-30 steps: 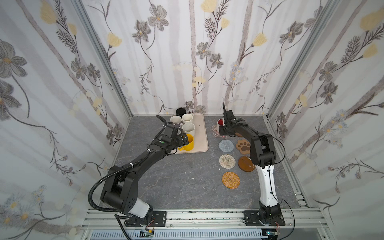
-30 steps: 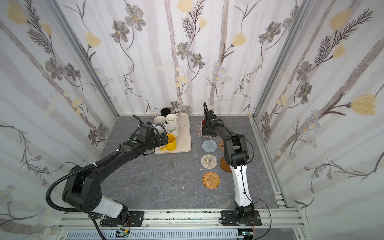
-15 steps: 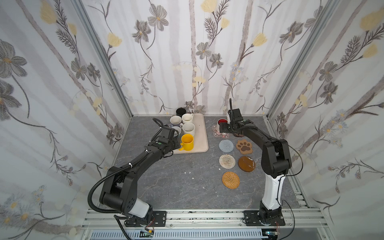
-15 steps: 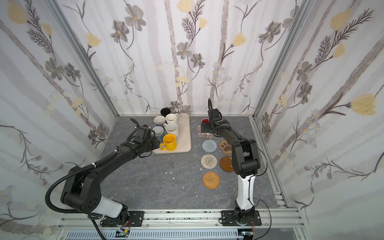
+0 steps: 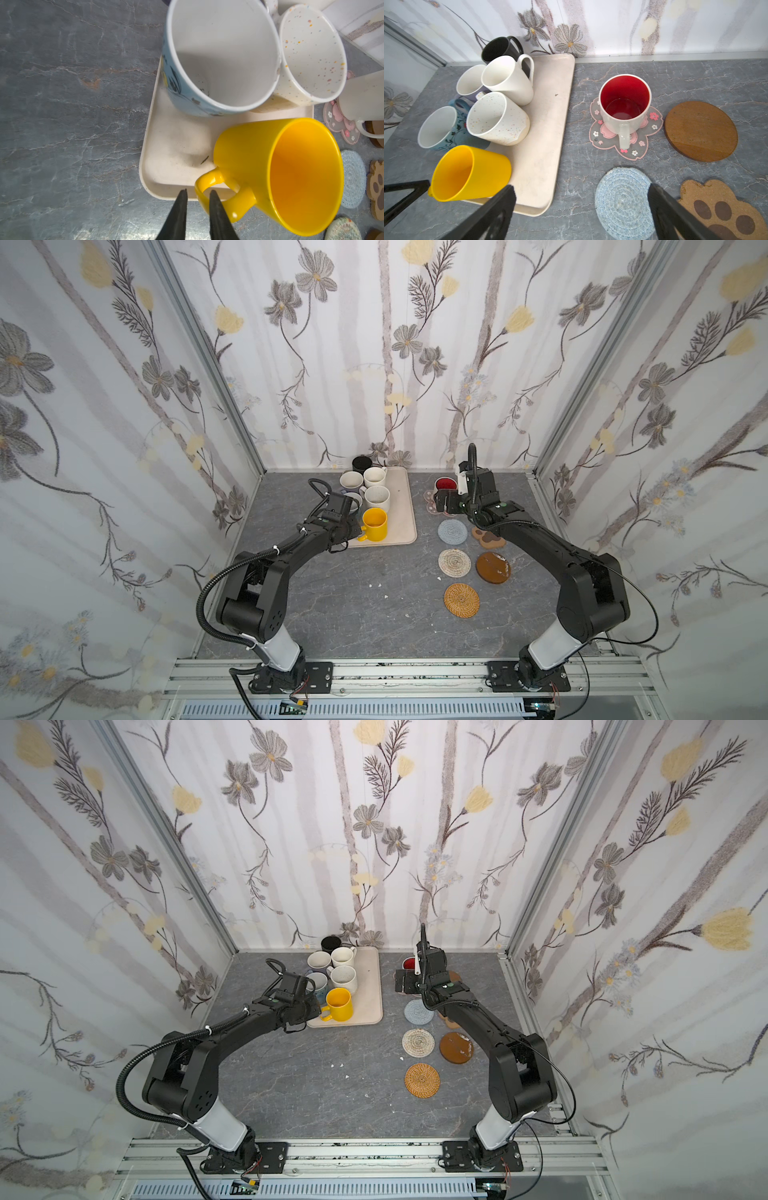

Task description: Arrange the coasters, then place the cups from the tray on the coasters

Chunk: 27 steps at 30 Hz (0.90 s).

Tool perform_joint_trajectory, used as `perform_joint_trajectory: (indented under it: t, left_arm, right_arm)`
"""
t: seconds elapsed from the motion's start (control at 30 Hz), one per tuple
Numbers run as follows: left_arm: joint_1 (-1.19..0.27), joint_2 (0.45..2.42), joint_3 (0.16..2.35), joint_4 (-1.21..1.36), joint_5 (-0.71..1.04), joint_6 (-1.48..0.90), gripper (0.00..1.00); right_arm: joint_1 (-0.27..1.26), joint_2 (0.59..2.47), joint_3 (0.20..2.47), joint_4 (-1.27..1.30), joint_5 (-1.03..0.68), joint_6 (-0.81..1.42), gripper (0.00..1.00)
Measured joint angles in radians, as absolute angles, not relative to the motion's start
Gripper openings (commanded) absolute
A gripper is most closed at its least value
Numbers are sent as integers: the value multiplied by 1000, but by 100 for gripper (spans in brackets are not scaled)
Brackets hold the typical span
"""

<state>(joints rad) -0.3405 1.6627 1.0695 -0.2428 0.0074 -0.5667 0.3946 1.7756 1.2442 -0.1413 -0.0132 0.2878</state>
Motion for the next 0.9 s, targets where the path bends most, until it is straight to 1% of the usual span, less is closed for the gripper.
perform_joint_trajectory:
  t: [0.23, 0.9]
  left_arm:
    - [-367, 1680, 1071, -242, -4, -585, 18]
    - [-570, 1707, 1005, -179, -47, -690, 16]
  right_arm:
    - [419, 1687, 1157, -123, -20, 294, 100]
    - [453, 1547, 1002, -92, -20, 307, 100]
